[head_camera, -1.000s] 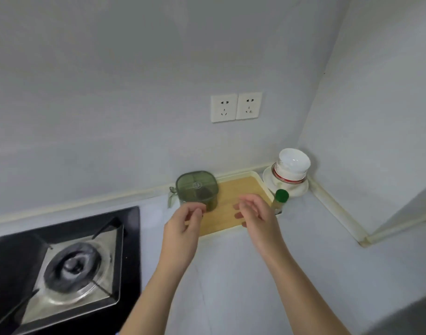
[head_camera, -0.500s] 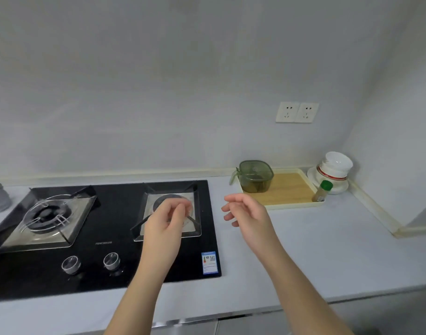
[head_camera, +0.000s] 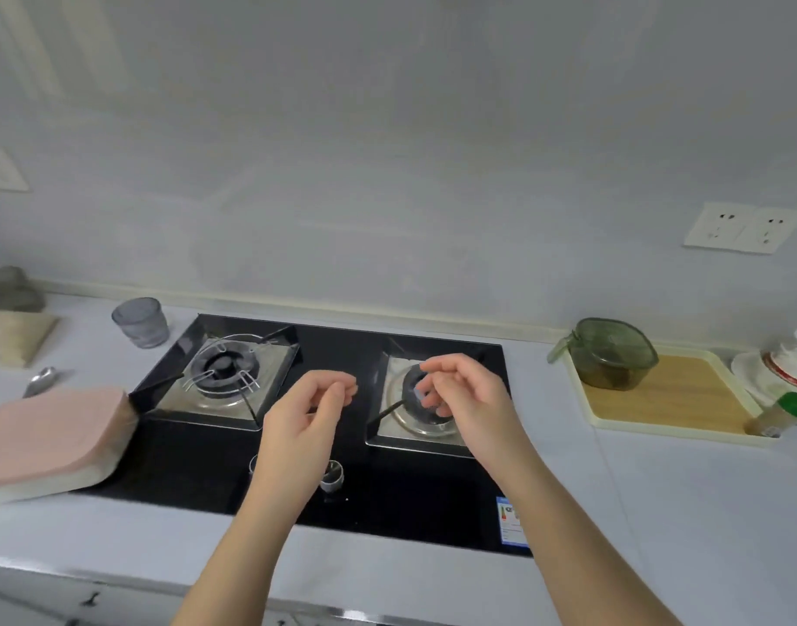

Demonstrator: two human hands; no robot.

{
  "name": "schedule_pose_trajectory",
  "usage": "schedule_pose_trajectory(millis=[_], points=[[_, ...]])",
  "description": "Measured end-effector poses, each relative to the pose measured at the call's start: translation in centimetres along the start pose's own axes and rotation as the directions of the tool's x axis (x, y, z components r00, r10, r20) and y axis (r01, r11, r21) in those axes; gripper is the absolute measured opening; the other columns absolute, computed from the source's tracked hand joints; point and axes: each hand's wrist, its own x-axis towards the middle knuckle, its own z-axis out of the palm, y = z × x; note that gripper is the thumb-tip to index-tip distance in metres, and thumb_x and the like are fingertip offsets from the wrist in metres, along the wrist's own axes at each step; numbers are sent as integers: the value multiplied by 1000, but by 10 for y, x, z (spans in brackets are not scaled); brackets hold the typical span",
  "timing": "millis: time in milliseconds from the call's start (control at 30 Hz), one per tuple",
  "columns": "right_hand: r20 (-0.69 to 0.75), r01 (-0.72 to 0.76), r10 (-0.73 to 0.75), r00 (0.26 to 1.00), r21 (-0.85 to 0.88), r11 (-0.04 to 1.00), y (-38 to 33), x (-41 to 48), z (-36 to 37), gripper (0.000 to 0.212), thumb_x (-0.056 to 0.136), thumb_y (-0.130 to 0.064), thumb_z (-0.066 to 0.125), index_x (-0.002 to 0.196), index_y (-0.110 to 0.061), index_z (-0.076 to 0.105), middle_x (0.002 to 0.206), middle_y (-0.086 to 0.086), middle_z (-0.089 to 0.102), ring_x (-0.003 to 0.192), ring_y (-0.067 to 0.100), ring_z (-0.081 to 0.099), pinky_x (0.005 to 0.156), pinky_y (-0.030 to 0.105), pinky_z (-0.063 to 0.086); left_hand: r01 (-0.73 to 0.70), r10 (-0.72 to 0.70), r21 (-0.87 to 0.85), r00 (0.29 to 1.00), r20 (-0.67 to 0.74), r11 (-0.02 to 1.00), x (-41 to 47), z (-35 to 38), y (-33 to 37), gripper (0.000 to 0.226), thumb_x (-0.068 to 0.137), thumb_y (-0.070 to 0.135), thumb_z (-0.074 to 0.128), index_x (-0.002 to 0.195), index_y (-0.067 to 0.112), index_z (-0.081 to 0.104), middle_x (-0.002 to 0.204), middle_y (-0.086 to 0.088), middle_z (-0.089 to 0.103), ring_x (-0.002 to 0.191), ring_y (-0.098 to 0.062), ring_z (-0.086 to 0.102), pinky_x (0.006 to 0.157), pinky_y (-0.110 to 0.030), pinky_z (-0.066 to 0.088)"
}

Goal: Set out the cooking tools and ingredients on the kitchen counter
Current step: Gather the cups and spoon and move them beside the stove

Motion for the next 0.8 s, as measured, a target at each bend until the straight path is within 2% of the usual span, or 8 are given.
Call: schedule_pose_trajectory(millis=[133, 267, 400, 533, 667, 733, 800], points=[[107, 15, -14, 994, -14, 1000, -9, 37, 61, 22, 96, -11, 47, 102, -21, 65, 89, -4, 71, 79, 7, 67, 75, 22, 54, 21, -20, 17, 997, -81, 1000, 24, -47, -14, 24, 95, 13, 50, 93, 29, 68, 92, 14, 71, 94, -3, 64, 89, -38, 53], [279, 73, -59, 958, -37, 997, -27, 67, 129, 22, 97, -12, 46, 103, -22, 65, 89, -5, 71, 81, 7, 66, 75, 21, 53, 46, -45, -2, 980, -194, 999, 37, -100, -34, 24, 95, 12, 50, 93, 28, 69, 92, 11, 71, 93, -8, 65, 88, -44, 53], [366, 96, -81, 927, -23, 995, -40, 80, 201, 22, 97, -11, 47, 103, -21, 66, 89, -3, 71, 80, 8, 66, 74, 21, 52, 56, -59, -20, 955, -289, 998, 44, -165, -61, 26, 97, 8, 49, 93, 24, 69, 93, 10, 71, 94, -6, 65, 88, -46, 52], [411, 58, -47, 910, -15, 998, -41, 79, 269, 21, 97, -12, 47, 102, -22, 66, 90, -1, 71, 81, 8, 67, 72, 19, 50, 52, -60, -30, 925, -375, 998, 49, -229, -83, 26, 95, 6, 49, 90, 21, 69, 88, 10, 70, 90, -8, 64, 87, -43, 53], [394, 33, -23, 919, -20, 999, -50, 65, 351, 21, 98, -14, 47, 102, -24, 65, 90, -3, 71, 83, 10, 67, 79, 22, 54, 37, -40, -16, 923, -384, 999, 52, -314, -118, 22, 94, 9, 52, 86, 22, 69, 88, 9, 69, 89, -13, 65, 83, -49, 53], [377, 4, -5, 926, 4, 1000, -58, 58, 388, 21, 97, -10, 48, 100, -21, 65, 89, 0, 71, 79, 11, 66, 74, 22, 53, 57, -60, -19, 925, -374, 998, 50, -353, -130, 22, 90, 17, 51, 83, 29, 68, 89, 5, 70, 89, -13, 65, 82, -49, 53], [367, 5, -12, 930, 20, 1000, -69, 53, 428, 20, 95, -6, 49, 99, -17, 66, 87, 1, 71, 75, 9, 64, 68, 19, 49, 88, -91, -25, 927, -365, 996, 48, -394, -142, 26, 93, 10, 52, 84, 28, 68, 88, 5, 71, 88, -13, 65, 82, -48, 53]])
